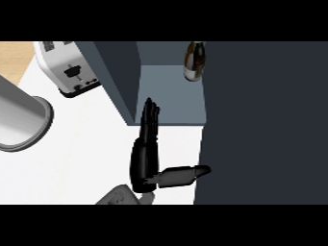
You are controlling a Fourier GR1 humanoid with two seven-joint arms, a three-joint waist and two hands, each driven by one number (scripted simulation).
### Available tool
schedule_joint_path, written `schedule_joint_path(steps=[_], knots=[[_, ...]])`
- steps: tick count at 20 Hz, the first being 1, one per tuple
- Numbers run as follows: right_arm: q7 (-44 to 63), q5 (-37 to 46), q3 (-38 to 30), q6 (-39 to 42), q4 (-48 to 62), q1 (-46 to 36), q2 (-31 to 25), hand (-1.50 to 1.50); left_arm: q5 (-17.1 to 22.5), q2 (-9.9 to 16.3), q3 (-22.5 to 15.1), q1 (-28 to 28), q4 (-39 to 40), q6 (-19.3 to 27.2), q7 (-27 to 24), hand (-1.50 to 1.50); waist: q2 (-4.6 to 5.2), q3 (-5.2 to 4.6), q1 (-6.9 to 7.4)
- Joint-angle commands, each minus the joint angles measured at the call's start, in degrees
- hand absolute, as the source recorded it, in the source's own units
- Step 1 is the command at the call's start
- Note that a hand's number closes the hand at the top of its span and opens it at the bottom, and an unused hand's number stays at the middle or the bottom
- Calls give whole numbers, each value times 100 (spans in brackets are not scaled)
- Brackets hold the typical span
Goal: Pick up the wine, place it into the cabinet and close the cabinet
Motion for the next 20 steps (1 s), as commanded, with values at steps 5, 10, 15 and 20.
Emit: schedule_joint_path(steps=[5, 10, 15, 20], knots=[[451, -535, -157, 32, -844, 318, -154, -150, -750, 230, -612, 1250, -1447, 772, 166, -150, -6, -1, -13], [526, -260, 221, -30, -676, 164, -33, -150, -810, 875, -470, 1666, -2539, 394, 484, -150, 1, -3, 0], [459, -1117, -114, 392, -463, 307, -210, 150, -817, 1372, -392, 1644, -2858, -11, 733, -150, 8, 1, -24], [342, -842, 345, 668, -481, 616, -126, 150, -550, 2073, -209, 2359, -3445, -695, 607, -150, 6, -3, -7]])
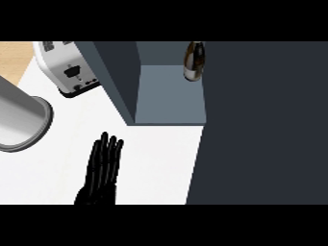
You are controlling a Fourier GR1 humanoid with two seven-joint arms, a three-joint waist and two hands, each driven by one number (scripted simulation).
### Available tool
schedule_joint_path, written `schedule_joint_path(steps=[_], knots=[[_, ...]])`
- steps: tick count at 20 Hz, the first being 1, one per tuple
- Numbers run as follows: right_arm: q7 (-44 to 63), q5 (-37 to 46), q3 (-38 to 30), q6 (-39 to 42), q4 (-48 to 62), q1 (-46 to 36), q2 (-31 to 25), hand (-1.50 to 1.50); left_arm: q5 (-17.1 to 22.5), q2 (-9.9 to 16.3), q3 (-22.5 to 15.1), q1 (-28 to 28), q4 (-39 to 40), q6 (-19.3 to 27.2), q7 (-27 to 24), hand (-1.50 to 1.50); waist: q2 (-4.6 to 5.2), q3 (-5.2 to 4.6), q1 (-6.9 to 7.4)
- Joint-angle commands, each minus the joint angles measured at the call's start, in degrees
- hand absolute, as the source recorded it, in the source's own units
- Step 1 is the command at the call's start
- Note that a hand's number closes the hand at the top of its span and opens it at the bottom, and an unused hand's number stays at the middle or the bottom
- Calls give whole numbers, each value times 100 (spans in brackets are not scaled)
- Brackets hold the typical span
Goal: Pick up the wine, place it into the cabinet and close the cabinet
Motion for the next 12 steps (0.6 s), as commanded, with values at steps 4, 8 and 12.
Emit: schedule_joint_path(steps=[4, 8, 12], knots=[[-24, -370, 366, 422, -797, 688, -71, 150, -22, 686, 249, 640, -624, -476, -116, -150, -5, -3, -18], [444, -749, 875, 281, -761, 818, 125, 150, 188, 1090, 481, 975, -1169, -659, -52, -150, -17, -5, 0], [766, -891, 1207, 134, -686, 932, 267, 150, 384, 1478, 948, 1344, -1279, -962, -227, -150, -15, -6, 22]])
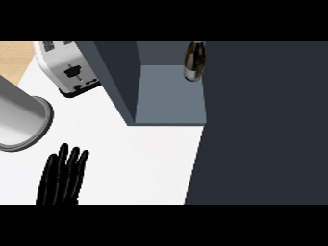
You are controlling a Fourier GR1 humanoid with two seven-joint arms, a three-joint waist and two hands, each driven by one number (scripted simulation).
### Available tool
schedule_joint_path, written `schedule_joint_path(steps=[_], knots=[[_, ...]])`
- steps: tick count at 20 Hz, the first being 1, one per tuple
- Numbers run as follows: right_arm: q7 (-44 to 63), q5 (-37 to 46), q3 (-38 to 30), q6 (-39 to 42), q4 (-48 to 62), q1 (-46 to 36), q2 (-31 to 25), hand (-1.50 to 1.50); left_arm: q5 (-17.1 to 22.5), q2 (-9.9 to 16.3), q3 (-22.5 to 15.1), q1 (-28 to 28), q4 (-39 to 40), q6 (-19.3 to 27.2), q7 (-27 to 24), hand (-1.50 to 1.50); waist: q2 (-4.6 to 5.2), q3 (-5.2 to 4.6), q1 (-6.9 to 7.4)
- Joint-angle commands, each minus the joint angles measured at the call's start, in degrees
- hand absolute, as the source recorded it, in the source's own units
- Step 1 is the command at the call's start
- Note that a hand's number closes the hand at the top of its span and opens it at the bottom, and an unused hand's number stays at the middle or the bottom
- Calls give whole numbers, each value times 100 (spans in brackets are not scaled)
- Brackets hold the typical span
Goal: Pick up the wine, place it into the cabinet and close the cabinet
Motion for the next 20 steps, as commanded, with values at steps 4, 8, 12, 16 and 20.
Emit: schedule_joint_path(steps=[4, 8, 12, 16, 20], knots=[[779, -751, 786, -152, -1049, 542, 142, 150, 734, 536, 1141, 573, -234, -723, -280, -150, -10, -9, -1], [754, -243, 1659, 171, -1162, 349, 9, 150, 1024, 758, 1532, 794, -247, -1149, -282, -150, -27, -12, 15], [662, 191, 2458, 37, -1045, 444, 142, 150, 1454, 953, 2189, 982, -154, -1601, -205, -150, -17, -7, -7], [608, 785, 3302, -551, -935, 243, 146, 150, 1552, 1182, 2561, 1300, -190, -1850, -187, -150, -37, -10, -5], [478, 1318, 4003, -1422, -459, -333, 144, 150, 1547, 1290, 2808, 1522, -311, -2075, -156, -150, -31, -13, 43]])
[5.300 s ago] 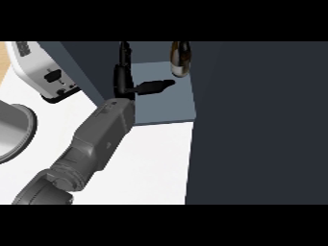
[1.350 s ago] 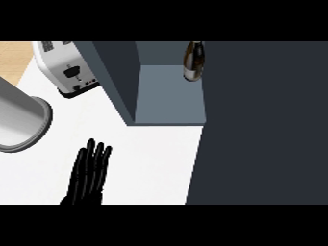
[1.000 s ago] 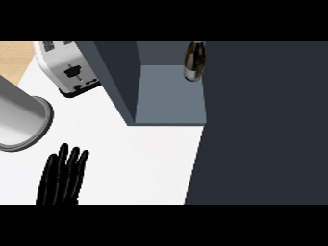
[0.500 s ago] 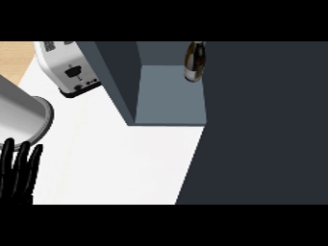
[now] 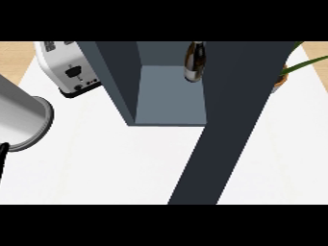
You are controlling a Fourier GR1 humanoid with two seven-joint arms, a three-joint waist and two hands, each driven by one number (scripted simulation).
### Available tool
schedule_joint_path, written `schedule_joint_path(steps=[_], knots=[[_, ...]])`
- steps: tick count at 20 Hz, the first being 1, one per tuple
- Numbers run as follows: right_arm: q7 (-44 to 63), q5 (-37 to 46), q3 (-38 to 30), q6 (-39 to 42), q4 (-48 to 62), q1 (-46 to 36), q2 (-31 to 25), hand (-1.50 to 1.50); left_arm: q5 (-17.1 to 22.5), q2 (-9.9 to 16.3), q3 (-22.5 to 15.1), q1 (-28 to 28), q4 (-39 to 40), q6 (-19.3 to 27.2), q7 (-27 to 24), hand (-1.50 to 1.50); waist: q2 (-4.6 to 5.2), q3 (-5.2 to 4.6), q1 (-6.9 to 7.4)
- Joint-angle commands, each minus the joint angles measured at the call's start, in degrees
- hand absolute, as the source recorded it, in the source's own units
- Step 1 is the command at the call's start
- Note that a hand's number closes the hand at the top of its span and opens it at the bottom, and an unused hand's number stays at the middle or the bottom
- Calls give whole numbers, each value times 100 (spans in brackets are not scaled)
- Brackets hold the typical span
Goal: Pick up the wine, place it into the cabinet and close the cabinet
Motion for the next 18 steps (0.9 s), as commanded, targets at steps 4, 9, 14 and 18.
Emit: schedule_joint_path(steps=[4, 9, 14, 18], knots=[[-256, 667, 1284, -868, -5, -411, 106, 150, 468, 225, 677, 57, 131, -533, 302, -150, 9, 1, 1], [-229, 1201, 1765, -1597, 222, -1001, 106, 150, 549, 244, 859, 55, 466, -918, 246, -150, -11, -14, -9], [5, 1179, 1303, -2400, 752, -2298, 96, 150, 504, 69, 676, -19, 333, -986, 358, -150, 33, -19, 81], [35, 1315, 1347, -2751, 965, -2784, 81, 150, 584, -43, 756, -178, 601, -1159, 409, -150, 37, -14, 75]])
